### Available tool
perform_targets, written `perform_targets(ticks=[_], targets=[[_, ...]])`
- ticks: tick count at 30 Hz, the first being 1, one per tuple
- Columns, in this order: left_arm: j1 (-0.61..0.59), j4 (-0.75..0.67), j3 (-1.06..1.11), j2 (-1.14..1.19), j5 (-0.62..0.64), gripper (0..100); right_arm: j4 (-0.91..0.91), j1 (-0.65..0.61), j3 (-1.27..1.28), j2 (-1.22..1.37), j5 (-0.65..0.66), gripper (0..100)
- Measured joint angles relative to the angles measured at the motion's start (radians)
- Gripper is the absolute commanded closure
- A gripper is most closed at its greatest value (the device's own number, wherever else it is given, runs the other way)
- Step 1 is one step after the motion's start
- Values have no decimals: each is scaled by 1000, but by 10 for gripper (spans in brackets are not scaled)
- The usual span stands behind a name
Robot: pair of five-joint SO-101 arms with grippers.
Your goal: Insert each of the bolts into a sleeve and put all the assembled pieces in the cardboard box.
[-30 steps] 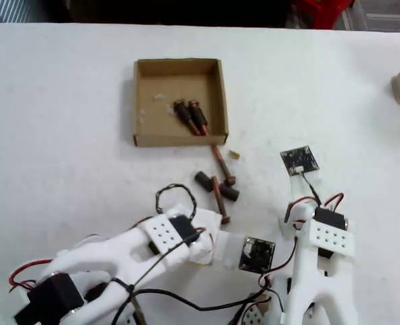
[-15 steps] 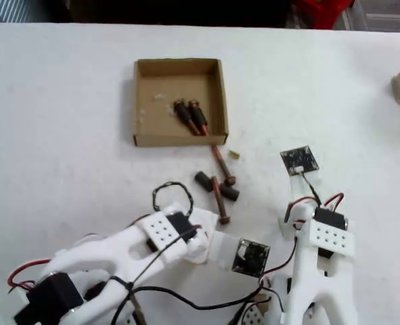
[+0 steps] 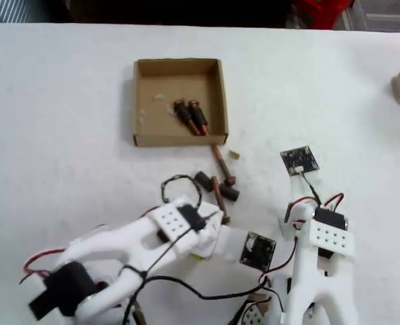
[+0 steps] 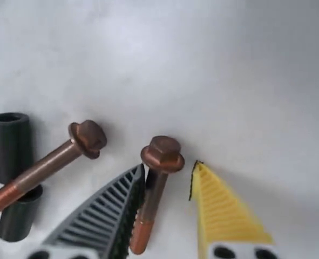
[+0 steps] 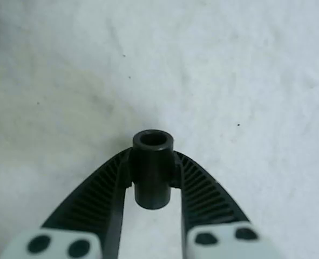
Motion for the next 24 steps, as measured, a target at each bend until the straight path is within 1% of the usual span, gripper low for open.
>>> perform_targets(ticks=[3, 8, 12, 15, 21, 24], targets=[[0, 74, -94, 95, -2, 985, 0, 0, 0, 0, 0, 981], [2, 164, -203, 196, -2, 981, 0, 2, 0, 0, 0, 981], [2, 180, -213, 203, 5, 981, 0, 2, 0, 0, 0, 981], [-5, 189, -216, 203, 87, 981, 0, 2, 0, 0, 0, 981], [-44, 190, -221, 204, 328, 980, 0, 0, 0, 0, 0, 981], [-91, 215, -247, 206, 434, 980, 0, 0, 0, 0, 0, 981]])
